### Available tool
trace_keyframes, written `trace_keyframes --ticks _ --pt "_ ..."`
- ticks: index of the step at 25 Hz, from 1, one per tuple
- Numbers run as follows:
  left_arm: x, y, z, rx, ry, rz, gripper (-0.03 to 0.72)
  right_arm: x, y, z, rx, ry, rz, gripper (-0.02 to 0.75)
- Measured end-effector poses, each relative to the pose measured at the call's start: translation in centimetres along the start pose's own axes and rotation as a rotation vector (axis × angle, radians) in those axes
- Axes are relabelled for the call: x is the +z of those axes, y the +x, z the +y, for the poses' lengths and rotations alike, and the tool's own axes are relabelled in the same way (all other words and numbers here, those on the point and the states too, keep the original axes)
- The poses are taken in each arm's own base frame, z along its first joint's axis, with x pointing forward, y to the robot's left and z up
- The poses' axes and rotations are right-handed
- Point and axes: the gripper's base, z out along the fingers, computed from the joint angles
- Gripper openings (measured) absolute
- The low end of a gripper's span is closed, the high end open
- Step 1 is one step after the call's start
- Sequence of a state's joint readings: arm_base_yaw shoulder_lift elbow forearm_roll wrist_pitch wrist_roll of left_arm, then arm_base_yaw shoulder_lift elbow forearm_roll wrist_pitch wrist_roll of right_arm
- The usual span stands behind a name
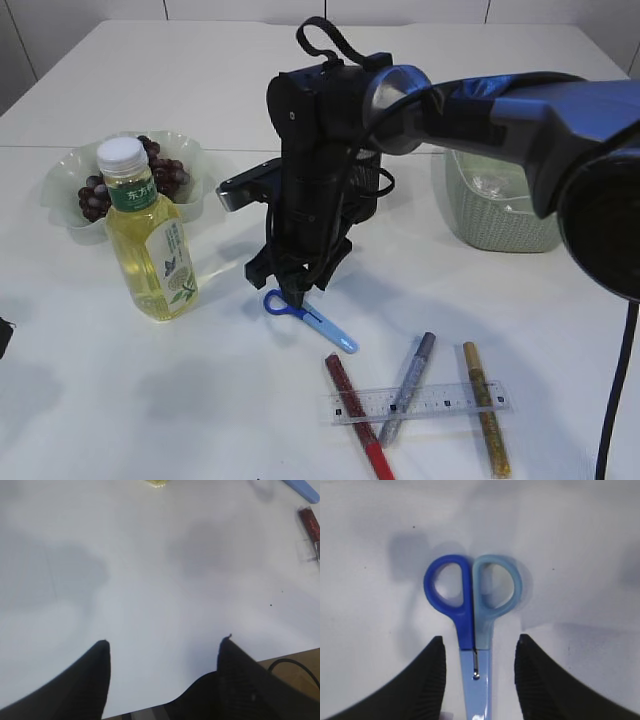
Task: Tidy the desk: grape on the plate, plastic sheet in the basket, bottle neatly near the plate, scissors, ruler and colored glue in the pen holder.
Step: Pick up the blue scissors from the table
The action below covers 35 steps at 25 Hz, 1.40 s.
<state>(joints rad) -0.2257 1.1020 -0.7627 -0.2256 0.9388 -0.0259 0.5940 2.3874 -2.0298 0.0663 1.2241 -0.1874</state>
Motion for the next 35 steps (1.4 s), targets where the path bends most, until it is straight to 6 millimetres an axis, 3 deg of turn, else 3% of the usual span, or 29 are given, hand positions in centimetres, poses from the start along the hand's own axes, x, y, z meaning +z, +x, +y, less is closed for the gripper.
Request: trace_keyframes --ticks 35 --pt "0.0 -0.3 0.2 0.024 -0.026 -0.034 0.489 2.7 0.1 0.2 0.011 -0.003 0.053 0.366"
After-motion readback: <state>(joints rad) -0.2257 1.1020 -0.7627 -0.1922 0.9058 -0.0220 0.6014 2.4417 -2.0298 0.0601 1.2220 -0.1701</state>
